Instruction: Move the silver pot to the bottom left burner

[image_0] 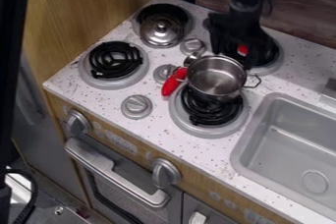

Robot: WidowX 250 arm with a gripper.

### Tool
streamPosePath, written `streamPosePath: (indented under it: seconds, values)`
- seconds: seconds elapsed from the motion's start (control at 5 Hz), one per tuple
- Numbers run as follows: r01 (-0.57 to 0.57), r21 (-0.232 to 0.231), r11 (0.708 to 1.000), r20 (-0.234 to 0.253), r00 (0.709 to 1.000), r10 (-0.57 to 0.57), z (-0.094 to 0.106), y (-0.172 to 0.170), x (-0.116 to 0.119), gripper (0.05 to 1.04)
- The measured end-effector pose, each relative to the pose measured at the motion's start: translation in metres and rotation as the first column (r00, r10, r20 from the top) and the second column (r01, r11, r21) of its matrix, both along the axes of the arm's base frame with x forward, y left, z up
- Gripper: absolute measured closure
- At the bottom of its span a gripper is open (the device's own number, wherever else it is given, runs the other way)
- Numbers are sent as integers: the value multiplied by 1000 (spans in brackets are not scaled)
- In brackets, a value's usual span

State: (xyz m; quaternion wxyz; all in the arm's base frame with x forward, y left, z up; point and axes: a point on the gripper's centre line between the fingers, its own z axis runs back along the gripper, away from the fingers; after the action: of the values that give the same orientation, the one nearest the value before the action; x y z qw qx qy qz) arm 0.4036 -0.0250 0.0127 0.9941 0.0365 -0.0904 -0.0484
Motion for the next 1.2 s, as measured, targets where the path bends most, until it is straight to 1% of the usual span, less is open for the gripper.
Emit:
streamPosePath:
  seconds: [0.2, 0.4, 0.6, 0.8, 1.0, 1.2]
  values:
    - [27, -6, 1000, -63, 998, -27, -14, -9, -19, 87]
    - [34, -7, 999, -96, 995, -35, -18, -10, -27, 87]
    - [41, -11, 999, -149, 988, -42, -34, -13, -32, 87]
    - [42, -14, 999, -167, 985, -44, -44, -12, -25, 87]
    - [38, -15, 999, -182, 982, -40, -53, -8, -19, 130]
    - [29, -18, 999, -193, 981, -32, -57, -4, -20, 388]
